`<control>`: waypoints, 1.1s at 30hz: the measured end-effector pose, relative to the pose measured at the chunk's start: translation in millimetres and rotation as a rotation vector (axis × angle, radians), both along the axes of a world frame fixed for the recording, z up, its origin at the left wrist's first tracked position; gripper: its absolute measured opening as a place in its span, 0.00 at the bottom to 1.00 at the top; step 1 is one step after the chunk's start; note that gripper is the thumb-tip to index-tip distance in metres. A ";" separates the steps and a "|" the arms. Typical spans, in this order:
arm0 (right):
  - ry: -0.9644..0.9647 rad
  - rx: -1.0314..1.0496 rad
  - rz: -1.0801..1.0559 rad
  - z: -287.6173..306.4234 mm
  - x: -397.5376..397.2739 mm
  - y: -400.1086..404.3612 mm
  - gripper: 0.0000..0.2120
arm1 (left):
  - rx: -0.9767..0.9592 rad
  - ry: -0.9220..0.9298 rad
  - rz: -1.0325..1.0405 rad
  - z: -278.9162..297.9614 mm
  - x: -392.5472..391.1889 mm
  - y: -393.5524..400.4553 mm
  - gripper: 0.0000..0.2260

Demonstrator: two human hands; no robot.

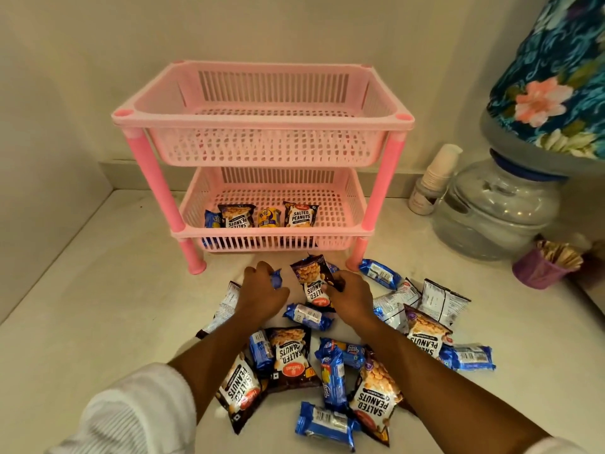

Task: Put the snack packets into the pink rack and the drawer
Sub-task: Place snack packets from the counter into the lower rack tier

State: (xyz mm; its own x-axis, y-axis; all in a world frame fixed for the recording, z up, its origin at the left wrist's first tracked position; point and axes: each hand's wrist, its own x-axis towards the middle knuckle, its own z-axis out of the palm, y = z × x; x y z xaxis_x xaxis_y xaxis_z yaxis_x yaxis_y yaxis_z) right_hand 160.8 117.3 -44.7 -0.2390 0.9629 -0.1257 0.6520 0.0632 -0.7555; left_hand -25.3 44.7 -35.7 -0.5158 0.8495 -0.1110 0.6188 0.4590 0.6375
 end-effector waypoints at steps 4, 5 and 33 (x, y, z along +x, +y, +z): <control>0.173 0.024 -0.010 18.9 10.2 0.3 0.05 | 0.113 -0.276 0.138 26.3 -2.8 4.6 0.11; 0.220 0.012 -0.013 23.8 12.4 0.3 0.04 | 0.117 -0.436 0.188 34.3 -1.6 6.9 0.10; -0.443 0.063 0.046 94.3 -82.4 154.3 0.28 | 0.255 -0.396 -0.046 117.3 -84.3 138.2 0.21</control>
